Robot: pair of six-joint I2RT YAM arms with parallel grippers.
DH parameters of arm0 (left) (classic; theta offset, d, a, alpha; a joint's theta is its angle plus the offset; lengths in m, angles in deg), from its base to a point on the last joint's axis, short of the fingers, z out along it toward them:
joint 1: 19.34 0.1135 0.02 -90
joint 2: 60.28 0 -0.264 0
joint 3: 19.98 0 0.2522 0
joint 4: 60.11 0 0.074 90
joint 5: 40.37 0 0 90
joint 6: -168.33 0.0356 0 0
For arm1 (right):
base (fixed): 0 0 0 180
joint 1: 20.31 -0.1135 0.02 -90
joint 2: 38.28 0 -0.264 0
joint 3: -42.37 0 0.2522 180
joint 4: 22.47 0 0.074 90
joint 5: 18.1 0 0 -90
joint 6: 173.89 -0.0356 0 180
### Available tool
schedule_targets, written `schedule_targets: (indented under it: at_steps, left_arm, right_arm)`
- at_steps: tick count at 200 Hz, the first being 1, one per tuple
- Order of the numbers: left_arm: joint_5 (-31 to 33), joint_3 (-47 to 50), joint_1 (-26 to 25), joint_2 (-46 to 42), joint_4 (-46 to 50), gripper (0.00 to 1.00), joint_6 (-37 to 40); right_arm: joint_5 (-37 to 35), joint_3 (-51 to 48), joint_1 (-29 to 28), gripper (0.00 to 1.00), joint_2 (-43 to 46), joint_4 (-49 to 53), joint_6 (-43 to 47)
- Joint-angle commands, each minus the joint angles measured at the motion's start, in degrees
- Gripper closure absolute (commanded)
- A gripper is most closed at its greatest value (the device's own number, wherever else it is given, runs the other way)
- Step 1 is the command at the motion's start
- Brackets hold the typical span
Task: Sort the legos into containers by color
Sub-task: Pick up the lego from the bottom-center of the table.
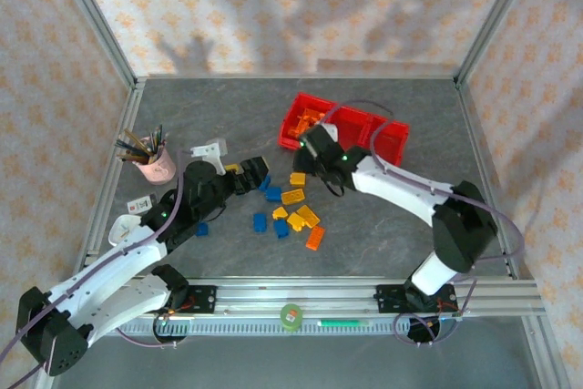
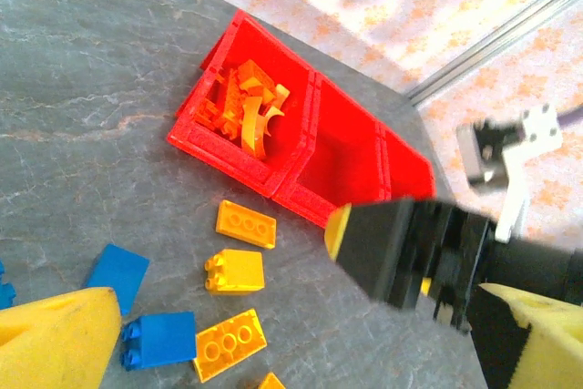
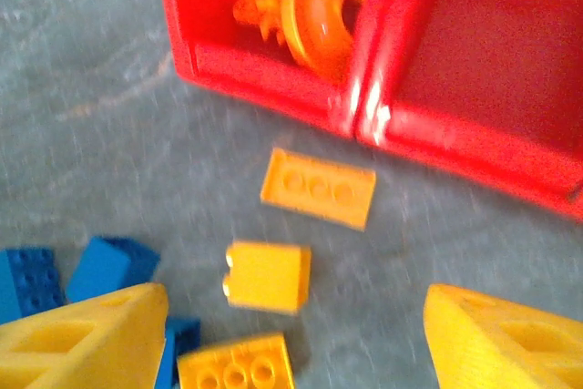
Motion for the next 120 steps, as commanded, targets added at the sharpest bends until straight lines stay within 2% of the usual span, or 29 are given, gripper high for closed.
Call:
schedule_targets:
  at_steps: [1,28,67,120]
  left_arm:
    - [-2.30,1.89,-0.34,-2.27,4.85,0.01,-0.62]
    - [-1.53,3.07,-3.02,-2.81,6.72,0.01,-1.19]
    - [4.01,4.14,-9.53,-2.00,7.12,0.01,-2.90]
    - [6.76,8.74,-10.51,-5.56,5.10,0.01,-6.55]
  right_arm:
    - [-1.00,-6.25,-2.71,0.24,4.69,1.96,-5.36]
    - [-3.00,-12.42,-7.58,0.22,8.45,4.28,-11.04]
    - [-3.46,-17.65,-15.36,0.20,9.04,5.11,-19.72]
    - [-6.47,-18.31,-22.48,0.19,4.36,5.88,-29.54]
